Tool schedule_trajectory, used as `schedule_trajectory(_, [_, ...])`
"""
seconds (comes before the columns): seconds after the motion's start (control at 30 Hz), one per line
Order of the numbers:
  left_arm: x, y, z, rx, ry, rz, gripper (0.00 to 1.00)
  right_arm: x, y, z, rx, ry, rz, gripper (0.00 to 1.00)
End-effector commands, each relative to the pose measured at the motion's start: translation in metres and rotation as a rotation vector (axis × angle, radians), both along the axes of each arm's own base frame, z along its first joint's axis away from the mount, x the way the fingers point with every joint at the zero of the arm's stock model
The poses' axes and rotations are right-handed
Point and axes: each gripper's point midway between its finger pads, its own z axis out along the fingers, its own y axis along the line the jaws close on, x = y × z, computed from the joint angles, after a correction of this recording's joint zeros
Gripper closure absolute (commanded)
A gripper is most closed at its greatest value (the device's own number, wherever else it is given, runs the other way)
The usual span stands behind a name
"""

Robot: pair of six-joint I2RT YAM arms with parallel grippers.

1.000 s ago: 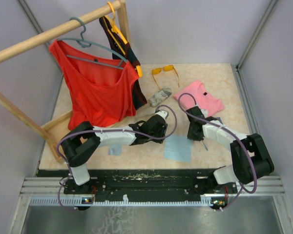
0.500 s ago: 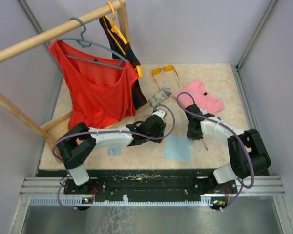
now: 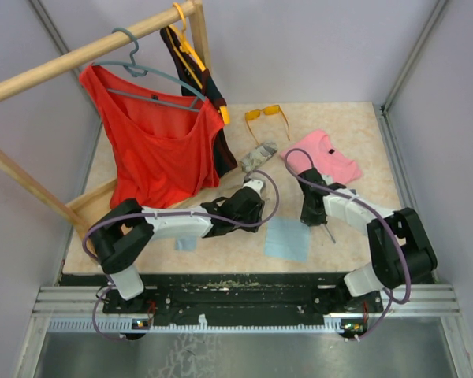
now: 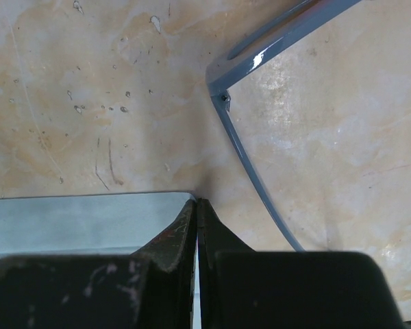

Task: Organize the sunglasses
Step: Fold the glasses cleaning cloth at the center of the board.

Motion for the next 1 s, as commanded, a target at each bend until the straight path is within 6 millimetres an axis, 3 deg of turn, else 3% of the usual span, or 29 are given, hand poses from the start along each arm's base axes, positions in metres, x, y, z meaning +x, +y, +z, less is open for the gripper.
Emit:
schedule_trajectory(0.0, [0.007,-0.002,0.016,-0.07,-0.02,0.007,0.57,-0.004,0.001,-0.006,0.017,-0.013,0.01,1.0])
schedule_trajectory(0.47, [0.021,-0.03,0.024,-0.069,-0.042,-0.069,0.52,0.01,0.03,0.024,0.209,-0.199,0.079,1.0])
schedule_trajectory(0.97, [0.022,-0.041,0.01,-0.05,-0.018,-0.107,0.5,0.003,0.021,0.041,0.192,-0.236,0.059,1.0])
